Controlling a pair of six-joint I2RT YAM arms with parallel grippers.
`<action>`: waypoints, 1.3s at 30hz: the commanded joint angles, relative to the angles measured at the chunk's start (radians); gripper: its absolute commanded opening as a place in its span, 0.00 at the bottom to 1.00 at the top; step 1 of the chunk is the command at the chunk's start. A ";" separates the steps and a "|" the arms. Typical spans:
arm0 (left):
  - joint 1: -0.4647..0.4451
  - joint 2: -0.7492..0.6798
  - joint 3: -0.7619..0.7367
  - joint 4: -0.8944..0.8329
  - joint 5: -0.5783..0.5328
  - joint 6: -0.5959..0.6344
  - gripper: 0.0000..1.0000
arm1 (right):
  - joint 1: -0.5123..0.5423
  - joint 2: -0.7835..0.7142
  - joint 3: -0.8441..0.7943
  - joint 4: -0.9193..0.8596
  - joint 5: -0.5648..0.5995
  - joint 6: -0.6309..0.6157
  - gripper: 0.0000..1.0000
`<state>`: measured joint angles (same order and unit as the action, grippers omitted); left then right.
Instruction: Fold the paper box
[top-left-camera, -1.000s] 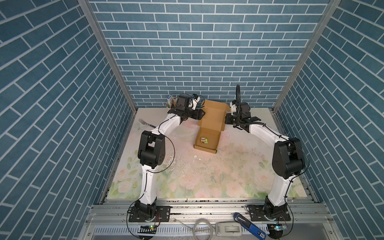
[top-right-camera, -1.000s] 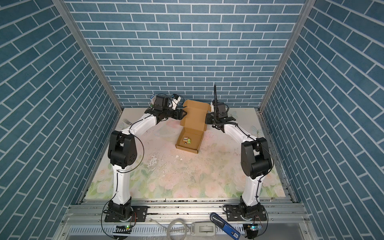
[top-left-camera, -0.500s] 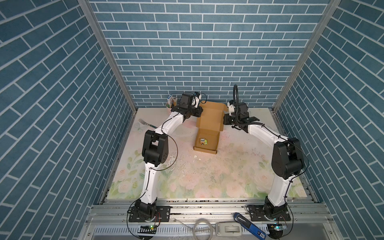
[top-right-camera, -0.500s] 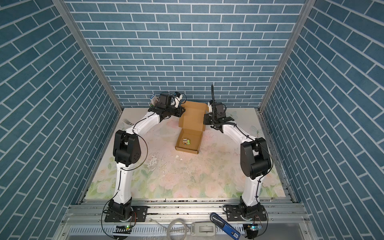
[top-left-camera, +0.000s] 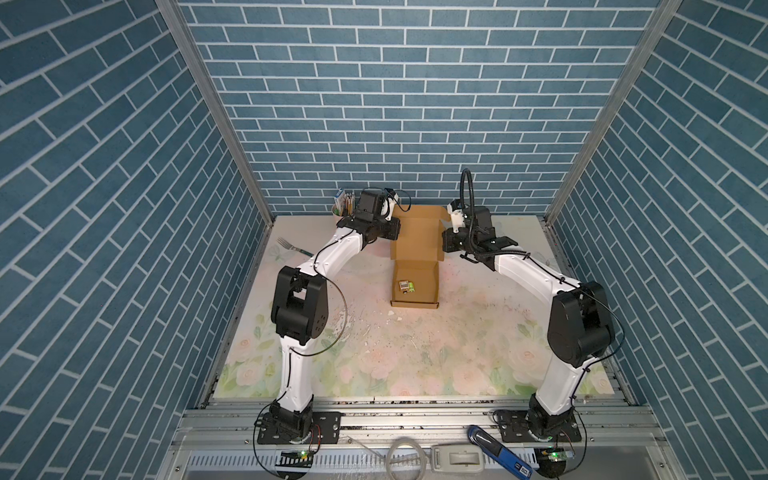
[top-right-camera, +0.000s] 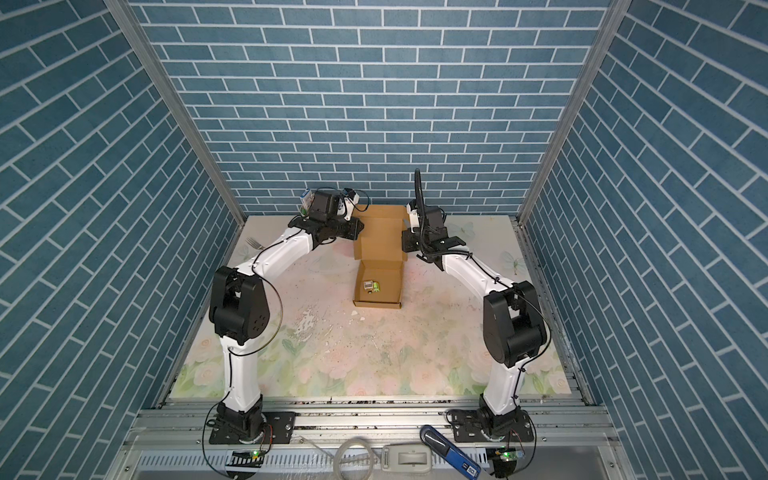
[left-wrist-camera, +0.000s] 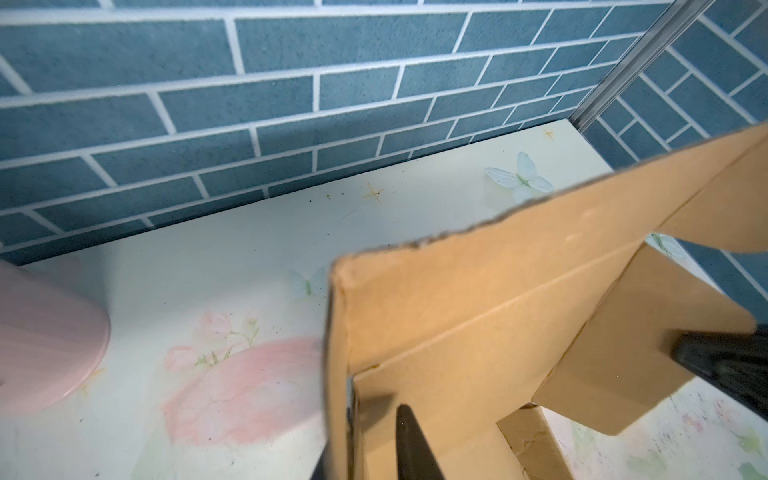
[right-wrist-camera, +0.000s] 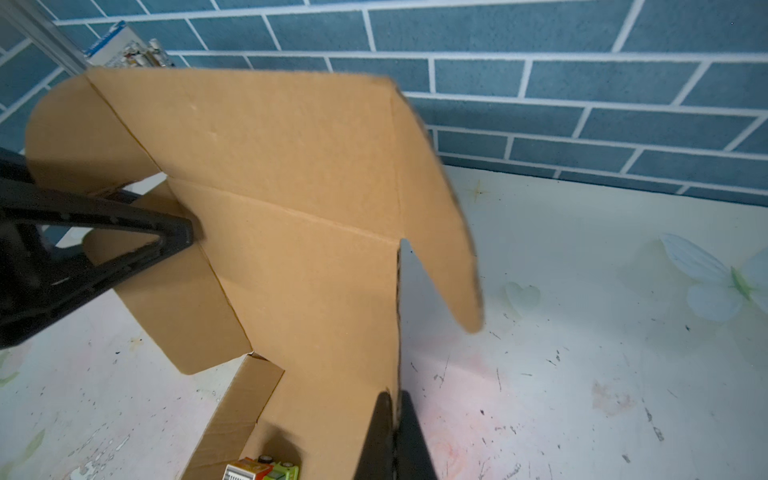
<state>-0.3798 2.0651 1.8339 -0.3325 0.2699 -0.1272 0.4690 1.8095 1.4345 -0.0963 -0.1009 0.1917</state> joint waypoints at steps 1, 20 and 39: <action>-0.009 -0.055 -0.015 -0.096 -0.010 -0.019 0.26 | 0.017 -0.061 -0.050 0.067 0.031 -0.073 0.00; -0.009 -0.114 -0.004 -0.310 0.020 -0.006 0.22 | 0.039 -0.217 -0.239 0.187 0.043 -0.126 0.00; -0.010 -0.107 -0.006 -0.257 0.035 0.011 0.00 | 0.040 -0.205 -0.244 0.208 -0.017 -0.144 0.00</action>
<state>-0.3847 1.9804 1.8374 -0.6189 0.2958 -0.1215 0.5037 1.6169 1.1919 0.0723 -0.0902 0.0948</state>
